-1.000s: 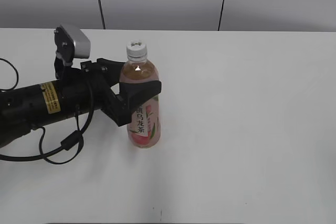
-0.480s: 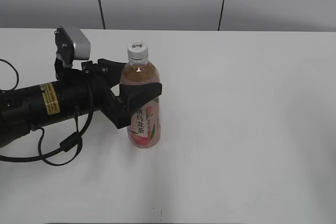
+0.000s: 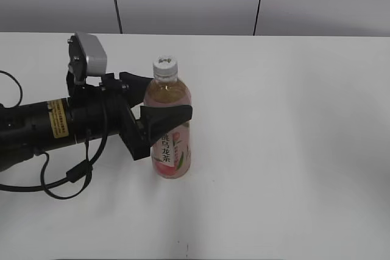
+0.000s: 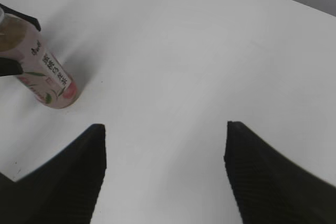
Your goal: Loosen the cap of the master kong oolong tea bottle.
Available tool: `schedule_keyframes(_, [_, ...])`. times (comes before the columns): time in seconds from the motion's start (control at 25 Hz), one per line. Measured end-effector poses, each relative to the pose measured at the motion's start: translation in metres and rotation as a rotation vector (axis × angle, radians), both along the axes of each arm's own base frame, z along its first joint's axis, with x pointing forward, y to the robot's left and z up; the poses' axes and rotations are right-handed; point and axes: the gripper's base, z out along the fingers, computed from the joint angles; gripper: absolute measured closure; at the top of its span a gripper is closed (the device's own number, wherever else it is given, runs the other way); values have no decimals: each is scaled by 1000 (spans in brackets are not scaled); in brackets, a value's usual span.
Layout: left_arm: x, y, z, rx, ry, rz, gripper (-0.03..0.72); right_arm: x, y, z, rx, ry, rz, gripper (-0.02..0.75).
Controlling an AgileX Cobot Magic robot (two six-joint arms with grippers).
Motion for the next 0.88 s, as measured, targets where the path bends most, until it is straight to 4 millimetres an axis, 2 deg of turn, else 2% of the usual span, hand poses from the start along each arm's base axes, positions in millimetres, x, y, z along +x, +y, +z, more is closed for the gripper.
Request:
schedule_keyframes(0.28, [-7,-3,0,13,-17,-88,221,53,45,10,-59,88,217,207])
schedule_keyframes(0.48, [-9,-3,0,14,-23,-115,221,82,82,13,-101,190,375,207])
schedule_keyframes(0.64, [-9,-3,0,14,-23,-116,221,100,115,17,-123,225,481,207])
schedule_keyframes(0.88, [-10,-3,0,13,-24,-117,221,115,160,18,-151,257,610,211])
